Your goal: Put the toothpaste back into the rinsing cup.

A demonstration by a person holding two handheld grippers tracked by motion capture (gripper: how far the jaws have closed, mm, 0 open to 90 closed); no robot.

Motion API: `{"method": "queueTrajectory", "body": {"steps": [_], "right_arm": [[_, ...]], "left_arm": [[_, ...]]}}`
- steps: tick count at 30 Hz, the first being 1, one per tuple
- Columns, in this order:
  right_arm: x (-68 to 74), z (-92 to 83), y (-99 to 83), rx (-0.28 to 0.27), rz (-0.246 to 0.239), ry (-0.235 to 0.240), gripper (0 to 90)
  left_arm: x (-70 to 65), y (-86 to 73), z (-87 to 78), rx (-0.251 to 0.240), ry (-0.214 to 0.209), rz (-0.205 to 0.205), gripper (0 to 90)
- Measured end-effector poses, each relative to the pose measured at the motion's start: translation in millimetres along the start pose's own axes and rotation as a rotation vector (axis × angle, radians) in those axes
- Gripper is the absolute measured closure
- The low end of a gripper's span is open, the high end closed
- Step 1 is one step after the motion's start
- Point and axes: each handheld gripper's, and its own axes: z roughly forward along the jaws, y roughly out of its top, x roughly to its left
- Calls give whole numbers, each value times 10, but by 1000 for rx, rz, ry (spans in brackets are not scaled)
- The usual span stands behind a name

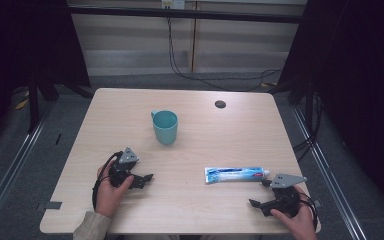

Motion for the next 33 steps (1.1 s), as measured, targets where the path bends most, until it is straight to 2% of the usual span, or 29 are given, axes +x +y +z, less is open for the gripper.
{"method": "queueTrajectory", "body": {"steps": [6, 9, 13, 14, 16, 19, 21, 27, 31, 33], "right_arm": [[22, 9, 10, 4, 19, -10, 115], [31, 5, 40, 26, 26, -16, 127], [54, 1, 91, 62, 0, -1, 135], [68, -13, 143, 93, -22, 6, 135], [71, -22, 163, 104, -26, 6, 135], [62, -71, 267, 137, -59, 4, 137], [52, -104, 323, 136, -66, 17, 143], [-19, -212, 474, 150, -96, 1, 144], [-83, -236, 551, 147, -89, 19, 144], [-120, -226, 592, 170, -109, 10, 144]], "left_arm": [[1, 1, -1, 2, 0, 1, 129], [1, 1, -1, 2, 0, 1, 129], [0, 1, -1, 1, 0, 1, 129], [1, 0, 0, -1, 0, 0, 129], [0, 0, 0, 0, 0, 0, 129], [0, 0, 0, -1, 0, 0, 129], [0, 0, 0, -1, 0, -1, 129], [0, 0, 0, -1, 0, -1, 129], [0, 0, 0, -1, 0, -1, 129], [0, 0, 0, -1, 0, -1, 129]]}}
